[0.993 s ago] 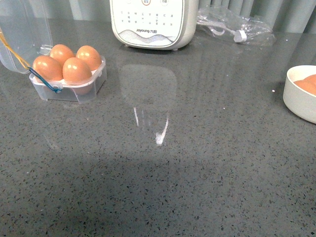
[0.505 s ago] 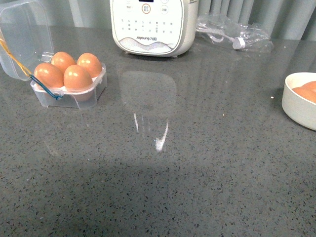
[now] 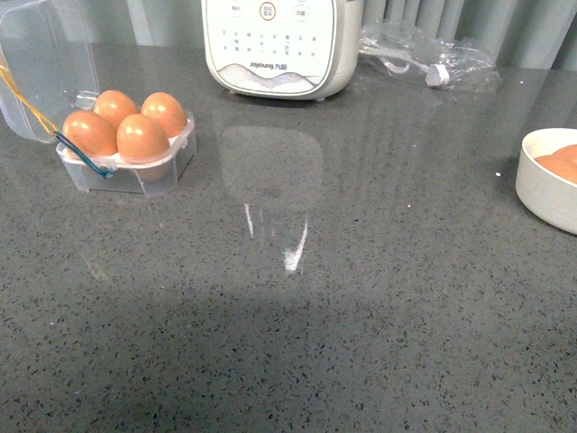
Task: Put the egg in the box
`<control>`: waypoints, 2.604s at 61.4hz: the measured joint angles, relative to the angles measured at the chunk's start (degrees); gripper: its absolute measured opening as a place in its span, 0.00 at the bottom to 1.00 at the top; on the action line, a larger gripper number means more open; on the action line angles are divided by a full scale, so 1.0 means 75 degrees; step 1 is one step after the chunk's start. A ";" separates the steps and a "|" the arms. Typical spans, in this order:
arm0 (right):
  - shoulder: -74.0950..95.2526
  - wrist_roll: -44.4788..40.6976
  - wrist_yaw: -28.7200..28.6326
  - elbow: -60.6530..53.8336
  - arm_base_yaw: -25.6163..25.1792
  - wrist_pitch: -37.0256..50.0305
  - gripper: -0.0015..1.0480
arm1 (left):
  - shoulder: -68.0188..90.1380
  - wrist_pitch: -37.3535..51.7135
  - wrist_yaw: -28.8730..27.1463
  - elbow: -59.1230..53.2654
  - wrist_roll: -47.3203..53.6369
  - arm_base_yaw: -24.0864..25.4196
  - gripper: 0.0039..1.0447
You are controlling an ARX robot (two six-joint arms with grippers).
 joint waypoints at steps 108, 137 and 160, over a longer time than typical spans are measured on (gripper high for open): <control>-0.0006 0.0000 0.0003 0.0000 0.0003 0.0000 0.93 | 0.1454 -0.1594 -0.2206 0.0603 -0.1113 -0.0504 0.94; -0.0006 0.0000 0.0003 0.0000 0.0003 0.0000 0.93 | 0.6682 0.3203 0.2127 0.2139 -0.0650 0.2710 0.94; -0.0006 0.0000 0.0003 0.0000 0.0000 0.0000 0.93 | 1.0911 0.3972 0.1935 0.5030 0.0163 0.2180 0.94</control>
